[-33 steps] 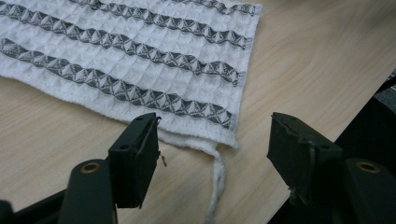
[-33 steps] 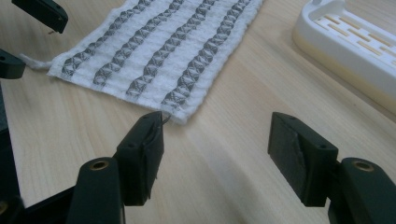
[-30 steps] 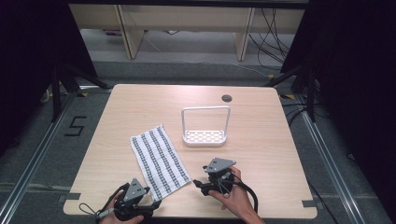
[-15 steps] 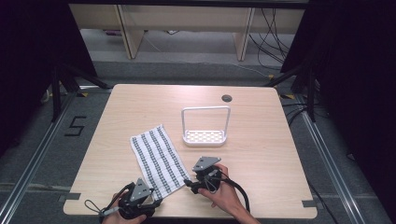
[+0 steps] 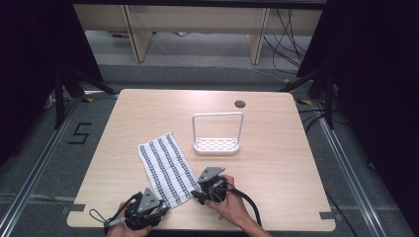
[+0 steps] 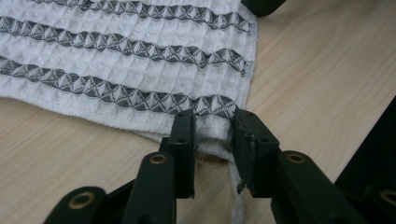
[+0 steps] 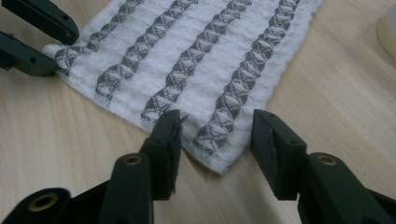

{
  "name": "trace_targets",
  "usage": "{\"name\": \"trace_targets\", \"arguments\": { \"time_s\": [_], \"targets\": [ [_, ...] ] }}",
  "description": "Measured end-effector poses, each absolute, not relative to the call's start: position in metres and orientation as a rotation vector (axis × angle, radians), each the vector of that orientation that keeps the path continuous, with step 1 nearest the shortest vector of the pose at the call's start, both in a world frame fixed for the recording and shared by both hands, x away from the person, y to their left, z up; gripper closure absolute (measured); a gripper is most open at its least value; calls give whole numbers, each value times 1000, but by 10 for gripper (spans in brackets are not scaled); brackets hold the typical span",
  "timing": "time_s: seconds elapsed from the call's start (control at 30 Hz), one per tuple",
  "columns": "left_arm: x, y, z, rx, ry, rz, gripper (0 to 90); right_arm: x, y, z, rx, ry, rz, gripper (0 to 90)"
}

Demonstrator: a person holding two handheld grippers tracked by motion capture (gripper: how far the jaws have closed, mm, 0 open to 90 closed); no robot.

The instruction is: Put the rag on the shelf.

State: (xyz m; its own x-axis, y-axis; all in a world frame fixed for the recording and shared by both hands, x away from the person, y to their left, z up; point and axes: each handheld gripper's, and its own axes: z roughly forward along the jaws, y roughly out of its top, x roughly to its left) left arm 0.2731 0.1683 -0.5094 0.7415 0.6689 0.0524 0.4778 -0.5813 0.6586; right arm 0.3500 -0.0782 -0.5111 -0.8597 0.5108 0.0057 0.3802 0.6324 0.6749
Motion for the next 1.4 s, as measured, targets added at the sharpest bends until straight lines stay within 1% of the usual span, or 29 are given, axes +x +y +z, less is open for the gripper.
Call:
{"name": "trace_targets", "arguments": {
  "time_s": [0.03,0.07,0.1,0.13,0.2,0.23,0.27,0.4,0.43,0.47,0.53,0.73,0.83,0.87,0.9,0.97,1.0,1.03,1.1,1.17,1.27,1.3,1.4],
  "targets": [
    [274,166,-512,2271,875,403,749,351,-77,-512,742,2662,1052,662],
    [274,166,-512,2271,875,403,770,351,-77,-512,742,2662,1052,662],
    [274,167,-511,2281,839,428,790,353,-77,-511,695,2665,1053,729],
    [274,167,-511,2281,839,428,809,352,-76,-511,722,2664,1053,763],
    [273,168,-510,2310,818,410,832,351,-75,-511,774,2675,1054,814],
    [273,168,-508,2328,789,429,840,353,-74,-512,718,2678,1073,828],
    [272,166,-510,2273,823,429,845,351,-74,-510,751,2696,1065,836],
    [272,168,-507,2275,805,443,851,352,-73,-509,740,2692,1078,849],
    [271,167,-507,2245,831,441,852,351,-73,-508,763,2685,1099,851],
    [272,170,-502,2264,798,453,853,352,-76,-505,730,2681,1107,854],
    [272,170,-501,2249,804,451,853,350,-75,-503,779,2675,1130,855],
    [272,173,-489,2201,794,465,854,348,-79,-481,741,2645,1179,858],
    [270,173,-482,2174,782,444,854,349,-82,-472,743,2630,1205,860],
    [269,176,-477,2193,776,459,854,350,-82,-470,736,2625,1213,860],
    [269,175,-475,2151,784,447,854,350,-83,-468,738,2620,1226,861],
    [268,176,-472,2144,801,434,854,350,-84,-461,731,2611,1239,862],
    [268,178,-469,2147,782,451,854,350,-84,-461,731,2611,1239,862],
    [267,179,-461,2128,794,449,854,349,-84,-456,708,2601,1263,862],
    [268,179,-459,2099,793,452,854,349,-84,-453,701,2590,1269,862],
    [268,181,-451,2102,782,451,854,348,-84,-446,693,2594,1284,863],
    [270,181,-441,2098,763,436,854,347,-86,-437,687,2583,1306,863],
    [270,178,-433,2065,768,407,854,347,-87,-430,675,2576,1338,864],
    [271,178,-422,2075,741,401,854,346,-90,-421,685,2566,1358,864]
  ]
}}
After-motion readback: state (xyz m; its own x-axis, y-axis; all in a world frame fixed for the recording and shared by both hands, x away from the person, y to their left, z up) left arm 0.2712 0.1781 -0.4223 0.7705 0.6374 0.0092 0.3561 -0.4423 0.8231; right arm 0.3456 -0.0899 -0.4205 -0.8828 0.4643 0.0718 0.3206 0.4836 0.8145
